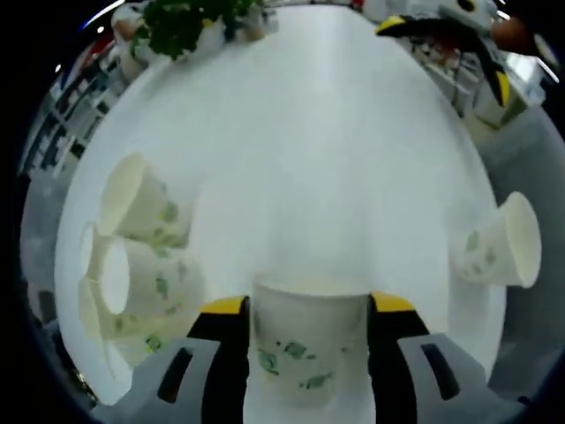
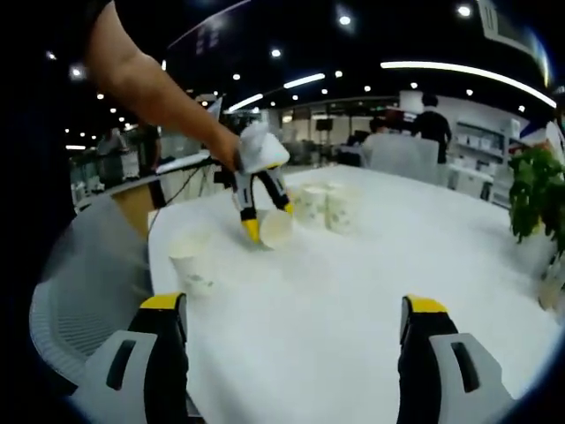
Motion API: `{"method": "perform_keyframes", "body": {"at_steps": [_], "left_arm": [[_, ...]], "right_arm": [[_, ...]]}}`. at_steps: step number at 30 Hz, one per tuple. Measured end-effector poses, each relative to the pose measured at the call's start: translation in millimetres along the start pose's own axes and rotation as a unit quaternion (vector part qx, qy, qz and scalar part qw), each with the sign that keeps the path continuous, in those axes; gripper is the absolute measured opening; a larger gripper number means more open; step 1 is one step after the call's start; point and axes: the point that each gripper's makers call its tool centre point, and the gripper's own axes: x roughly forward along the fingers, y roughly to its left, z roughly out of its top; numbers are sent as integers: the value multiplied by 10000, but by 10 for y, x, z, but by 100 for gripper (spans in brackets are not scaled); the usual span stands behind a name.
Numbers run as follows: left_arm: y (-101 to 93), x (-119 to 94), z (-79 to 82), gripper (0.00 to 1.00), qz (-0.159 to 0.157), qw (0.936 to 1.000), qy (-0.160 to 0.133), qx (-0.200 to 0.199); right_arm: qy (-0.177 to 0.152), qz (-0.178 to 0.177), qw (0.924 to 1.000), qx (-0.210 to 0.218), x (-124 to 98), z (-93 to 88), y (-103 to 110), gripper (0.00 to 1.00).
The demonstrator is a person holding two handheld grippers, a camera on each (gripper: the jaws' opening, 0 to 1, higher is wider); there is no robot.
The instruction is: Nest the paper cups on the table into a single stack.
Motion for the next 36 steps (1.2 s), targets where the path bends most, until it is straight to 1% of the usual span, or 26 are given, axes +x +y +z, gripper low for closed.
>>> {"method": "perform_keyframes", "body": {"at_steps": [3, 8, 15, 16, 17, 18, 21, 24, 25, 31, 33, 35, 36], "left_arm": [[2, -8, 24, 48, -45, 9996, -96, -246], [9, -9, 13, 46, -55, 9997, -53, -216], [20, -43, 20, 44, -39, 9990, -124, -428], [-16, -63, 58, 44, -96, 9976, -236, -645], [-29, -75, 94, 44, -130, 9969, -354, -693], [-12, -106, 107, 44, -64, 9969, -426, -651], [-6, -133, 126, 43, -36, 9957, -559, -737], [-12, -172, 157, 42, -46, 9929, -772, -900], [-1, -197, 183, 42, -16, 9915, -902, -942], [45, -299, 227, 41, 151, 9841, -1275, -1227], [80, -343, 264, 40, 236, 9782, -1496, -1422], [101, -417, 330, 40, 298, 9701, -1803, -1595], [110, -426, 339, 40, 323, 9686, -1860, -1615]], "right_arm": [[17, 19, 10000, -7, 13, -3, 24, 99], [24, 56, 10000, -30, 19, 5, 40, 98], [35, 4, 10000, 7, 2, -10, 17, 97], [34, 1, 10000, 11, 0, -9, 20, 97], [28, 0, 10000, 10, -1, -7, 22, 97], [30, 1, 10000, 6, 0, -4, 25, 97], [36, 13, 10000, -24, 1, 15, 32, 97], [6, 13, 10000, -37, 17, 51, 22, 97], [-2, 11, 10000, -48, 22, 58, 15, 96], [-84, -44, 10000, -6, 41, 121, -35, 97], [-108, -52, 9999, -1, 44, 136, -40, 97], [-113, -33, 9999, -12, 49, 150, -31, 97], [-114, -29, 9999, -19, 49, 152, -30, 97]]}}
